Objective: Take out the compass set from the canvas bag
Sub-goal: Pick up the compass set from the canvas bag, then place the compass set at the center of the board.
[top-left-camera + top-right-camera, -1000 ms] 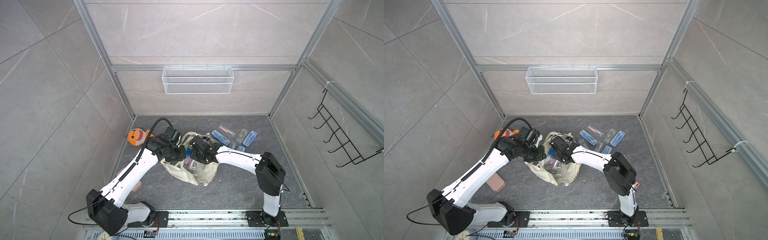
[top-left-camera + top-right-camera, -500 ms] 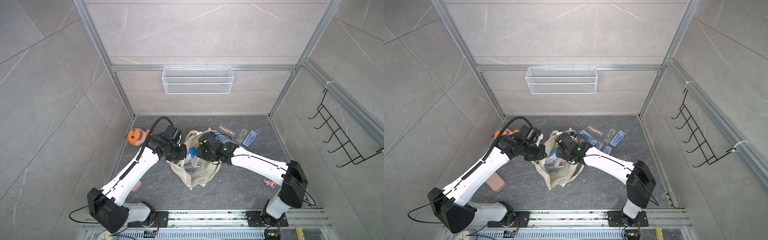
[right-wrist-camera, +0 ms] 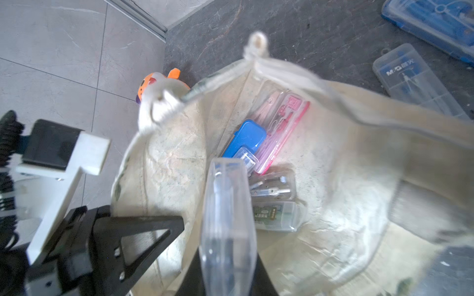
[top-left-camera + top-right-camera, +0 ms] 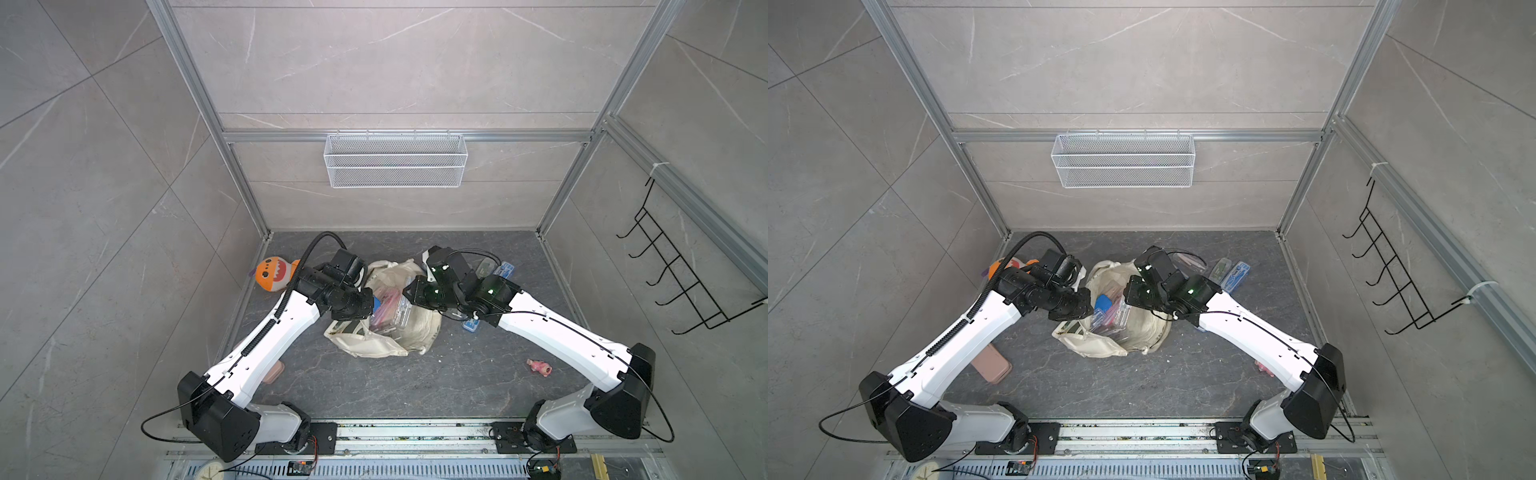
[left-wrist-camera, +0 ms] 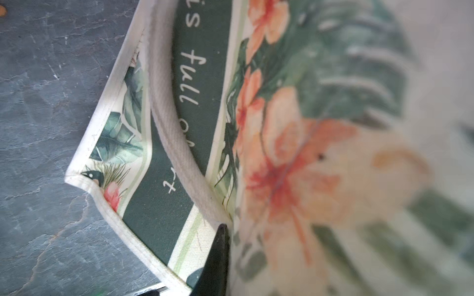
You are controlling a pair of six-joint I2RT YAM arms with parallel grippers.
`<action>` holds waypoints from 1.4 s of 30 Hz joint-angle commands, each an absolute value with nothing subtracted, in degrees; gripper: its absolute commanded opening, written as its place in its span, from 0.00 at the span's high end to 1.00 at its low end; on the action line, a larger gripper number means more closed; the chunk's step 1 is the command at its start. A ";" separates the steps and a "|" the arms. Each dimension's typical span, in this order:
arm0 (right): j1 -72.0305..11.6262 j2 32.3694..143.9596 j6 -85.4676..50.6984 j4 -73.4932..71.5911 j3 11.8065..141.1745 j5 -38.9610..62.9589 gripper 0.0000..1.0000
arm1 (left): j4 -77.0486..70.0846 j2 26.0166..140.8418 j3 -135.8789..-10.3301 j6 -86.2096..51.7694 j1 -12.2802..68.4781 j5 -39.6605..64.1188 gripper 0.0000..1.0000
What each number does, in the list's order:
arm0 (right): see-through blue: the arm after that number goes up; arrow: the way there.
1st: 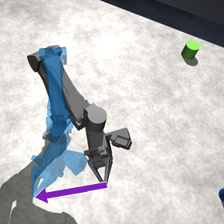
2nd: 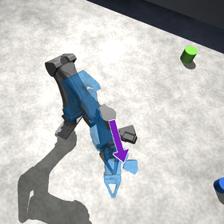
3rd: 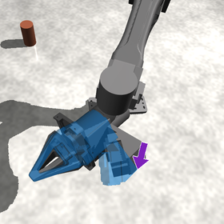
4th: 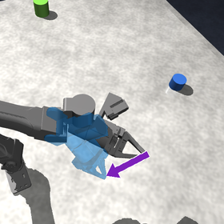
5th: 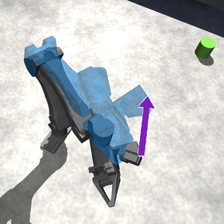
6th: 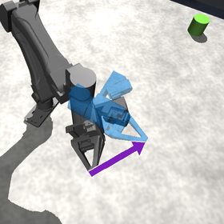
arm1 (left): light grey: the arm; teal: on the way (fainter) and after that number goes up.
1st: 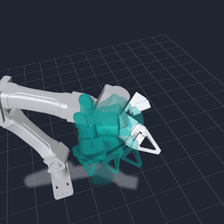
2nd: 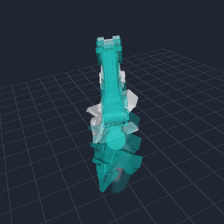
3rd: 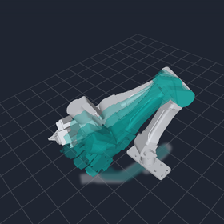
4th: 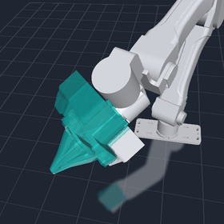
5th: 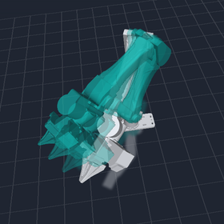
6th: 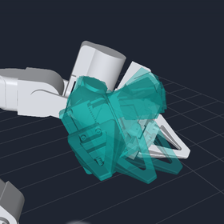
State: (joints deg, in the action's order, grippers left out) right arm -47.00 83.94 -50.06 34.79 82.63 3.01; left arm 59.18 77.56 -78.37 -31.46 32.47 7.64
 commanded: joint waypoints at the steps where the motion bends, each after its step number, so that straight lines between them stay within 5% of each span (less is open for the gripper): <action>1: -45.44 80.17 -46.25 39.18 84.81 6.11 0.90 | 60.99 78.13 -81.12 -29.74 31.92 7.23 1.00; 29: -3.64 66.06 -34.68 52.19 67.19 23.67 0.90 | 61.45 80.24 -83.24 -27.36 28.52 8.90 1.00; 42: 3.32 74.55 -29.20 52.46 56.27 6.96 0.91 | 59.86 79.90 -82.15 -26.65 27.71 10.48 1.00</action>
State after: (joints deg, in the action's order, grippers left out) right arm 3.14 73.36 -31.03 52.47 56.97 13.30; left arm 61.19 79.99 -81.12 -28.29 28.23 9.56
